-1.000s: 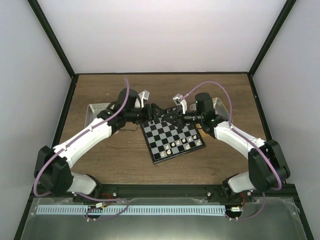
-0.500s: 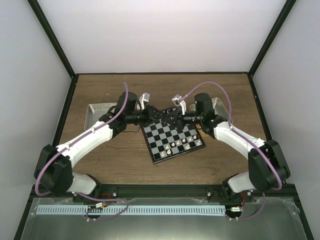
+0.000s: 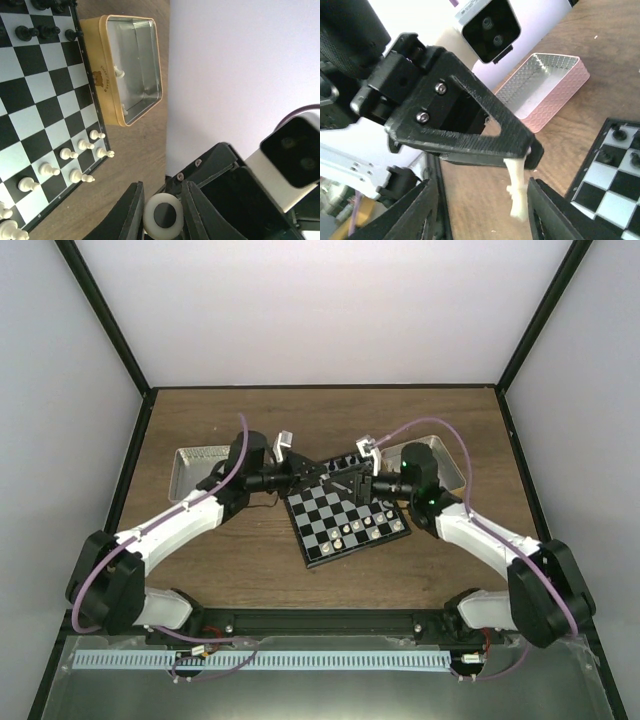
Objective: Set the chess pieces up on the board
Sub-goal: Place the chess piece on the chessboard.
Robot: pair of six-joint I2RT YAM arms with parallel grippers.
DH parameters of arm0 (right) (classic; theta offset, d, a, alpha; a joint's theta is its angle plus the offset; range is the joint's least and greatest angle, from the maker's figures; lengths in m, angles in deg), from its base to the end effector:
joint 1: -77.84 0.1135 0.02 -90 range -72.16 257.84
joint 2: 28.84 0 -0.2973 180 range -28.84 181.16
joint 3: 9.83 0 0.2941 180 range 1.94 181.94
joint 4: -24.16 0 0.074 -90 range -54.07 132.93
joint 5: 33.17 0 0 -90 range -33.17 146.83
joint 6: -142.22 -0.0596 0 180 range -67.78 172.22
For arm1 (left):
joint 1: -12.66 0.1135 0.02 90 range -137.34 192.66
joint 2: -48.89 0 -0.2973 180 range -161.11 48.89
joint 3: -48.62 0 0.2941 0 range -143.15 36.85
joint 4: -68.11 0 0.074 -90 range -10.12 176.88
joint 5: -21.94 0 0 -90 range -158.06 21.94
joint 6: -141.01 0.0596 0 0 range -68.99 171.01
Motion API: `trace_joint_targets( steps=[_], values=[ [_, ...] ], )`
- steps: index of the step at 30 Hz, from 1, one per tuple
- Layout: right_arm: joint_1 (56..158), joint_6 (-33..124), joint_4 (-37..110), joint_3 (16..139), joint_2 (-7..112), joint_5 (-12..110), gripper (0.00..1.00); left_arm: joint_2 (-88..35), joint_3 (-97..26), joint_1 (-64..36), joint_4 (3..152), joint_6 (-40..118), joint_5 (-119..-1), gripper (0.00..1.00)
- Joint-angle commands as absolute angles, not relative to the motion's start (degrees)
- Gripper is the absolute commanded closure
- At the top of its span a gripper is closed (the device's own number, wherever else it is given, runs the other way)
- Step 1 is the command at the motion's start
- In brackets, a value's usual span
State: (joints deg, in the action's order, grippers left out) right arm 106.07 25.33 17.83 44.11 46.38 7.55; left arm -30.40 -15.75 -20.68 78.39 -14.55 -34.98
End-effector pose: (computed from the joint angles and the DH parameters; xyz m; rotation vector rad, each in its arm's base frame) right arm 0.2670 0.1946 0.2651 -0.6836 1.8704 1.4312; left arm 0.2838 -0.2256 0.2771 -0.2240 2.3539 -1.5691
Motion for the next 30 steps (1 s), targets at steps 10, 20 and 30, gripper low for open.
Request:
trace_joint_targets(
  steps=[10, 20, 30],
  values=[
    [107.09, -0.07, 4.4, 39.84, 43.32, 15.01, 0.41, -28.85, -8.73, -19.13, 51.53, -43.02, -29.61, 0.91],
    [107.19, -4.91, 0.83, 38.78, 42.59, 15.15, 0.68, -29.33, -7.85, -19.16, 50.5, -45.05, -30.65, 0.92],
    [107.22, -10.13, -1.04, 38.13, 41.42, 15.7, 0.94, -29.42, -7.26, -19.2, 51.23, -44.01, -31.31, 0.92]
  ],
)
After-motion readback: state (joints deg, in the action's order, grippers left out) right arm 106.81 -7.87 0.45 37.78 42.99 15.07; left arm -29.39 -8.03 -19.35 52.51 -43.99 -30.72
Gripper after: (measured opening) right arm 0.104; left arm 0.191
